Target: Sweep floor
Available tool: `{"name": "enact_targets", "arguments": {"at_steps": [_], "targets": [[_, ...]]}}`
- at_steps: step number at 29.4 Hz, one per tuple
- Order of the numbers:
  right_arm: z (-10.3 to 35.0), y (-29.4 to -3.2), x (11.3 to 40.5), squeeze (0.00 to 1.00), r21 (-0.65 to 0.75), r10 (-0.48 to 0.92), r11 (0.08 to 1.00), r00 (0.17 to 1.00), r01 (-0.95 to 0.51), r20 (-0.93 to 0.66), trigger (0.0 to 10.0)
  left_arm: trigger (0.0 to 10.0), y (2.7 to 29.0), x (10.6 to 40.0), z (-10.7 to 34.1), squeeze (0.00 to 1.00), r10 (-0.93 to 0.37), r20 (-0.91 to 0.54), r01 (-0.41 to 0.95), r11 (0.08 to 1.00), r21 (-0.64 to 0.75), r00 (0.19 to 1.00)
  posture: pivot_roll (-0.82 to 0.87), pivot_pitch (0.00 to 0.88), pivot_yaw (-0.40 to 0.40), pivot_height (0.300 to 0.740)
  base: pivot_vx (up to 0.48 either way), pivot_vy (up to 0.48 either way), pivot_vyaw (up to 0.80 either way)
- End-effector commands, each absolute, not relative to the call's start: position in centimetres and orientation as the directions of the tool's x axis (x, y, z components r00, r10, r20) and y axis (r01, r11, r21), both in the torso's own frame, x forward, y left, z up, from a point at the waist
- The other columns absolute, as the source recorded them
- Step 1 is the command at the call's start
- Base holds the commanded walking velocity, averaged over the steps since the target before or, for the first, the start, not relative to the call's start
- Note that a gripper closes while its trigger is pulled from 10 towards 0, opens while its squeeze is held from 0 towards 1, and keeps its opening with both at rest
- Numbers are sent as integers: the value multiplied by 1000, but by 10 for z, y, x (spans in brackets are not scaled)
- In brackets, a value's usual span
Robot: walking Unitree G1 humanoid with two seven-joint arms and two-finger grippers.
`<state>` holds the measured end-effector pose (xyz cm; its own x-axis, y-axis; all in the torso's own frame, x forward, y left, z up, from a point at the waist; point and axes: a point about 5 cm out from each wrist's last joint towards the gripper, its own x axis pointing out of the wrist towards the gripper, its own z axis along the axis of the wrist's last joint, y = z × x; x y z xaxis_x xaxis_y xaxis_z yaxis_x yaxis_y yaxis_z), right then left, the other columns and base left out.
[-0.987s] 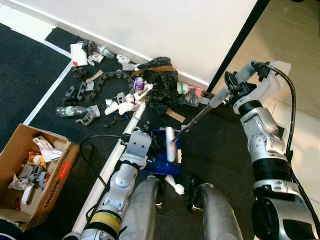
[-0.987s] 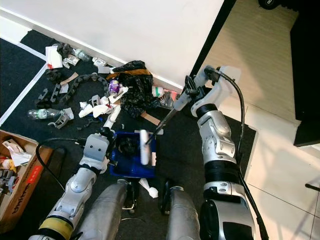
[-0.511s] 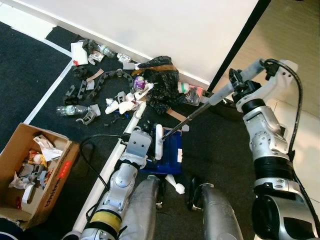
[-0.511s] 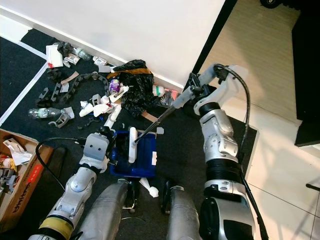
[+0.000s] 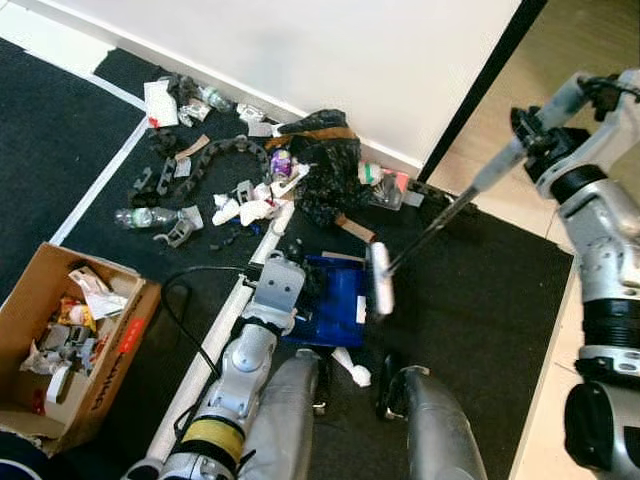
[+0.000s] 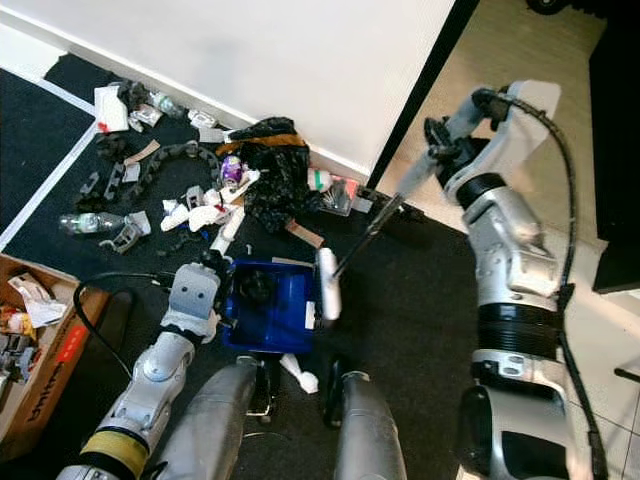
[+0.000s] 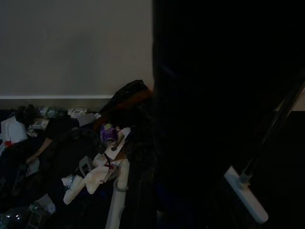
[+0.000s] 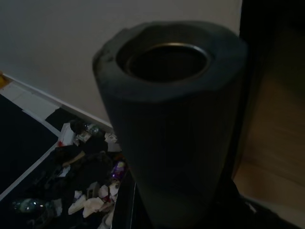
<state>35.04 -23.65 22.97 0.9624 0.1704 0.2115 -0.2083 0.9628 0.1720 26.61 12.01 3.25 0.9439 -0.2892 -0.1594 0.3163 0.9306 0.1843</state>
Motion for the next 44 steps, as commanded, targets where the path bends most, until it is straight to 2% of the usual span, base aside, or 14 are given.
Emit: {"name": "enact_targets", "arguments": {"at_steps": [1,5,7,10,21,24,32,44], "targets": [[238,-240,346,0,213,179,948,951,-235,253,10000,10000,103,246,5,0,-351,-289,392,915,98,891,83,340,-51,740,0,0,0],[237,-241,346,0,203,186,951,954,-235,235,10000,10000,103,246,5,0,-351,-288,392,915,98,891,82,336,-52,740,0,0,0],[219,-233,345,0,127,259,955,961,-269,94,10000,10000,103,247,5,0,-352,-285,392,915,98,892,85,328,-53,740,0,0,0],[201,-226,342,0,66,302,952,953,-299,-31,10000,10000,103,247,5,0,-351,-284,392,915,99,892,85,328,-53,740,0,0,0],[217,-233,343,0,112,262,957,964,-266,49,10000,10000,103,247,5,0,-350,-283,390,915,99,893,85,336,-53,740,0,0,0],[217,-233,342,0,114,270,956,962,-272,35,10000,10000,102,247,4,0,-352,-284,392,915,98,892,85,336,-53,740,0,0,0],[173,-213,338,0,100,273,960,955,-262,-115,10000,10000,102,247,5,0,-351,-281,390,916,96,893,85,343,-54,740,0,0,0],[181,-220,339,0,149,244,961,968,-234,-57,10000,10000,104,246,4,0,-350,-284,391,915,98,892,85,345,-52,740,0,0,0]]}}
